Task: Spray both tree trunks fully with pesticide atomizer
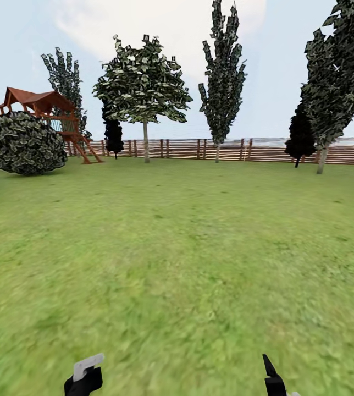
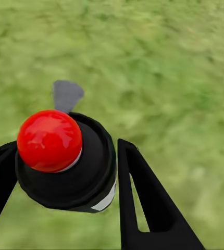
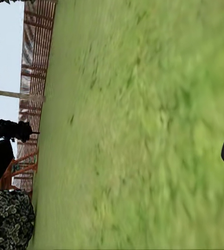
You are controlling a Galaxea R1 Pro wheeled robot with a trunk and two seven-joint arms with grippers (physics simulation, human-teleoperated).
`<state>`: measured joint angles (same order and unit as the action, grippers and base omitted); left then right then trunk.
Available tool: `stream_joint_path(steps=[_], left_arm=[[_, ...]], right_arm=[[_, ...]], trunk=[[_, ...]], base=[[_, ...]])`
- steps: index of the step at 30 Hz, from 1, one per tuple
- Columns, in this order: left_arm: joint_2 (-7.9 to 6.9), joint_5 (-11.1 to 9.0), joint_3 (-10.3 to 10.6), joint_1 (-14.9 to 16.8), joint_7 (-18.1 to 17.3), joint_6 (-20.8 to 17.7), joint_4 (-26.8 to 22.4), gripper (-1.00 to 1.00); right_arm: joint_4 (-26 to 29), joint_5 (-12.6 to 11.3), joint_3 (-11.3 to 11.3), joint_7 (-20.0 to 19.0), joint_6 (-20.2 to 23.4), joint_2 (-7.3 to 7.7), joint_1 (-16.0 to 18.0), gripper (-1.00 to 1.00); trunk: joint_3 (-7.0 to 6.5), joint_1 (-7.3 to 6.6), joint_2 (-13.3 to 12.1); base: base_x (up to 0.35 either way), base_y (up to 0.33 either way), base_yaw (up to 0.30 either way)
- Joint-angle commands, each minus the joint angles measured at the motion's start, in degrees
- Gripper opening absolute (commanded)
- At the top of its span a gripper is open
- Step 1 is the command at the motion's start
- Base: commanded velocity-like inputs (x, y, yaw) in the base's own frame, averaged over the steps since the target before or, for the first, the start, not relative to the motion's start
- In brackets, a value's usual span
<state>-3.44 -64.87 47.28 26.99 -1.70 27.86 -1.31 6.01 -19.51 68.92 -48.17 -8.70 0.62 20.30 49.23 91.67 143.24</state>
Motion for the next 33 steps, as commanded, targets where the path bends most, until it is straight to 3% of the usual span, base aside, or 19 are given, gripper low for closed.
stream_joint_path(steps=[1, 33], left_arm=[[0.01, 0.0, 0.0, 0.0, 0.0, 0.0, 0.0, -1.0], [0.01, 0.0, 0.0, 0.0, 0.0, 0.0, 0.0, -1.0]], right_arm=[[0.0, 0.0, 0.0, 0.0, 0.0, 0.0, 0.0, 1.0], [0.0, 0.0, 0.0, 0.0, 0.0, 0.0, 0.0, 1.0]], trunk=[[0.0, 0.0, 0.0], [0.0, 0.0, 0.0]], base=[[0.323, 0.147, 0.0], [0.322, 0.15, 0.0]])
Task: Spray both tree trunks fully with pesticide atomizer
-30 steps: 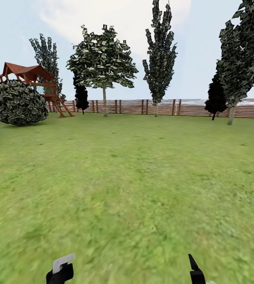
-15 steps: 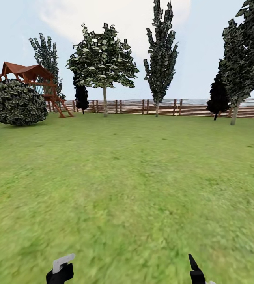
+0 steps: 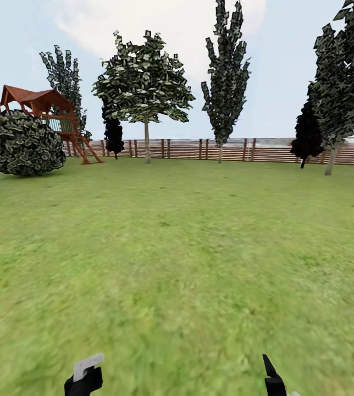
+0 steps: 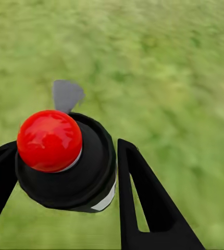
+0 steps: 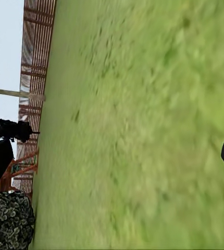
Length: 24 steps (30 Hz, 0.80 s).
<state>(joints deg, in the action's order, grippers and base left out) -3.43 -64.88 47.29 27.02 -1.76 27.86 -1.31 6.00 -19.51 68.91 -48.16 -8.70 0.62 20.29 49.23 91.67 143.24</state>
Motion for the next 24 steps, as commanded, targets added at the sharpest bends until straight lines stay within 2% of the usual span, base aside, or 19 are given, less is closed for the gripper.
stream_joint_path(steps=[1, 24], left_arm=[[0.0, 0.0, 0.0, 0.0, 0.0, 0.0, 0.0, -1.0], [0.0, 0.0, 0.0, 0.0, 0.0, 0.1, 0.0, -1.0]], right_arm=[[0.0, 0.0, 0.0, 0.0, 0.0, 0.0, 0.0, 1.0], [0.0, 0.0, 0.0, 0.0, 0.0, 0.0, 0.0, 1.0]], trunk=[[0.0, 0.0, 0.0], [0.0, 0.0, 0.0]], base=[[0.322, 0.15, 0.0], [0.322, 0.147, 0.0]])
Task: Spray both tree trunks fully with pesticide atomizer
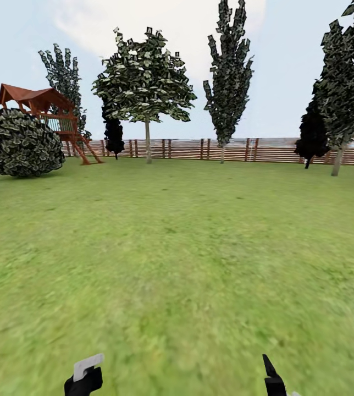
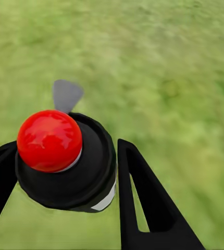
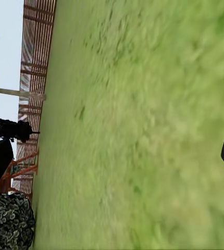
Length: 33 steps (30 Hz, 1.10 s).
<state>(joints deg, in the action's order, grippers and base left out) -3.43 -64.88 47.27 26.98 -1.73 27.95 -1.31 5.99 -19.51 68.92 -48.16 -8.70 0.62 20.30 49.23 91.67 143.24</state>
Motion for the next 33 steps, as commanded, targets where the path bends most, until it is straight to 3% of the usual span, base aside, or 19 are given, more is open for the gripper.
stream_joint_path(steps=[1, 33], left_arm=[[0.0, 0.0, 0.0, 0.0, 0.0, 0.0, 0.0, -1.0], [0.0, 0.0, 0.0, 0.0, 0.0, 0.0, 0.0, -1.0]], right_arm=[[0.0, 0.0, 0.0, 0.0, 0.0, 0.0, 0.0, 1.0], [0.0, 0.0, 0.0, 0.0, 0.0, 0.0, 0.0, 1.0]], trunk=[[0.0, 0.0, 0.0], [0.0, 0.0, 0.0]], base=[[0.322, 0.138, 0.0], [0.322, 0.132, 0.0]])
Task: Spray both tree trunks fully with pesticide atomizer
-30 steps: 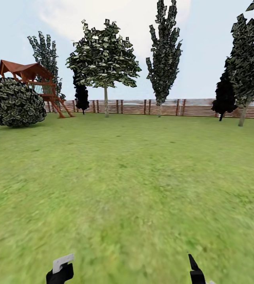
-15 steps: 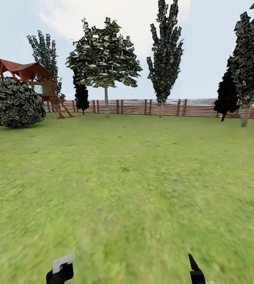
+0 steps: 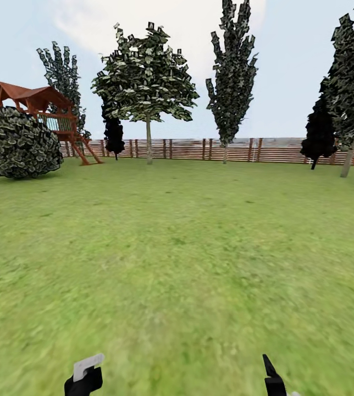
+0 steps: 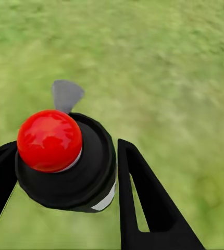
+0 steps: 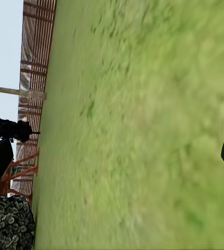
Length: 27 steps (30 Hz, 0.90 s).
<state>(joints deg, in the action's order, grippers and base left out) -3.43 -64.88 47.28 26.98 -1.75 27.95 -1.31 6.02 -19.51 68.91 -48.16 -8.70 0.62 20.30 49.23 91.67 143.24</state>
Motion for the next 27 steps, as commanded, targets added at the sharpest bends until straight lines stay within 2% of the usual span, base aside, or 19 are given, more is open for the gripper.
stream_joint_path(steps=[1, 27], left_arm=[[0.0, 0.0, 0.0, 0.0, 0.0, 0.0, 0.0, -1.0], [0.0, 0.0, 0.0, 0.0, 0.0, 0.0, 0.0, -1.0]], right_arm=[[0.0, 0.0, 0.0, 0.0, 0.0, 0.0, 0.0, 1.0], [0.0, 0.0, 0.0, 0.0, 0.0, 0.0, 0.0, 1.0]], trunk=[[0.0, 0.0, 0.0], [0.0, 0.0, 0.0]], base=[[0.323, 0.129, 0.0], [0.323, 0.122, 0.0]])
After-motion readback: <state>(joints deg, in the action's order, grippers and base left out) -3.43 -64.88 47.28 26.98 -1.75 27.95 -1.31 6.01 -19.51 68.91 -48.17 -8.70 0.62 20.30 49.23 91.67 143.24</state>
